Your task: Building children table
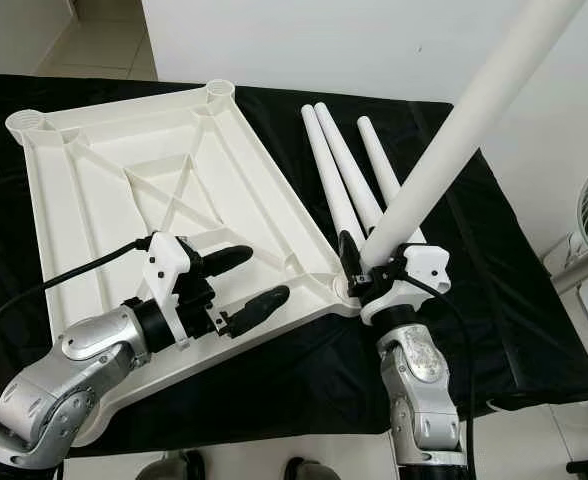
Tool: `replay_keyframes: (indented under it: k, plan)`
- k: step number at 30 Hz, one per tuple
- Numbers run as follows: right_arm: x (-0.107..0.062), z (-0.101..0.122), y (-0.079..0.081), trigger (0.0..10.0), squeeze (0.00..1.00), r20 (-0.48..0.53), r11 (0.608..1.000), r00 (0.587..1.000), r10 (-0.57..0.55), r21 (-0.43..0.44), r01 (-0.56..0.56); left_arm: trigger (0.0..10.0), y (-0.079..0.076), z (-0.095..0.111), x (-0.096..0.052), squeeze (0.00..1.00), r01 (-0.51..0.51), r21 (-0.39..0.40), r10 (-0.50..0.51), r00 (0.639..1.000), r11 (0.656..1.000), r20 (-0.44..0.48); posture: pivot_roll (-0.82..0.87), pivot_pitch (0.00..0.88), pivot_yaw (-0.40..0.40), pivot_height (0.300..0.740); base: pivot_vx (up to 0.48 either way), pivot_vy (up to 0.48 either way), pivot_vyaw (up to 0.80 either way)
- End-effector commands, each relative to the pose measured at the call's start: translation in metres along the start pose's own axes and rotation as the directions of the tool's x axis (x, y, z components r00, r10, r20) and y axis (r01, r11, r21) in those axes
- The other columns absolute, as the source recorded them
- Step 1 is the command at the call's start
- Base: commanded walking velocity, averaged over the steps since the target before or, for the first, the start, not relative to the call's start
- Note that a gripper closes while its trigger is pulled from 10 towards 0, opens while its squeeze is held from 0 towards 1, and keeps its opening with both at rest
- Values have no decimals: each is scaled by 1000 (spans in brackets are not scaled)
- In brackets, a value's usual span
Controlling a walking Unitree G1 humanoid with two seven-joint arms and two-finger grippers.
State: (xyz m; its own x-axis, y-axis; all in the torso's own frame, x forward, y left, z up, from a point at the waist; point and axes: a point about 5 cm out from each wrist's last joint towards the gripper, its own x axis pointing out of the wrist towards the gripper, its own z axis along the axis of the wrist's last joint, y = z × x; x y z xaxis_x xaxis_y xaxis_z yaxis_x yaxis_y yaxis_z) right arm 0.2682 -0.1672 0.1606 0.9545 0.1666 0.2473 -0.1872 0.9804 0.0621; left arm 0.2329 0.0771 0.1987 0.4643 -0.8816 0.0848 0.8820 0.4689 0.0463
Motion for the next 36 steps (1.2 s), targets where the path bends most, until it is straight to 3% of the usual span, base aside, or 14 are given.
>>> replay_keyframes:
  k: [1,14,18,24,27,29,33,36]
  plan:
    - [-14,-33,-13,10000,0,-189,996,978,-90,3,92,10000,-5,4,2,0,31,13,-31,999,999,11,11,182,-26,740,0,0,0]
    - [-4,-23,5,10000,0,-153,995,983,-102,-29,98,10000,-7,4,1,0,27,10,-27,1000,1000,16,21,177,-40,740,0,0,0]
    - [-2,-18,10,10000,0,-118,979,972,-205,-43,202,10000,-8,4,1,0,24,7,-24,1000,1000,20,23,176,-45,740,0,0,0]
    - [-3,-17,10,10000,0,-113,962,956,-271,-42,268,10000,-9,5,1,0,23,5,-23,1000,1000,22,25,173,-49,740,0,0,0]
    - [-6,-16,8,10000,0,-98,916,911,-399,-78,393,10000,-9,5,2,0,24,5,-24,999,1000,25,28,174,-52,740,0,0,0]
    - [-6,-16,8,10000,0,-98,916,911,-399,-78,393,10000,-9,5,2,0,24,5,-24,999,1000,25,28,174,-52,740,0,0,0]
    - [-8,-15,10,10000,0,-81,873,871,-484,-106,475,10000,-9,5,2,0,24,5,-24,999,1000,25,29,176,-52,740,0,0,0]
    - [-6,-13,16,10000,0,-71,882,882,-466,-112,458,10000,-10,5,2,0,24,2,-24,999,1000,28,25,178,-49,740,0,0,0]
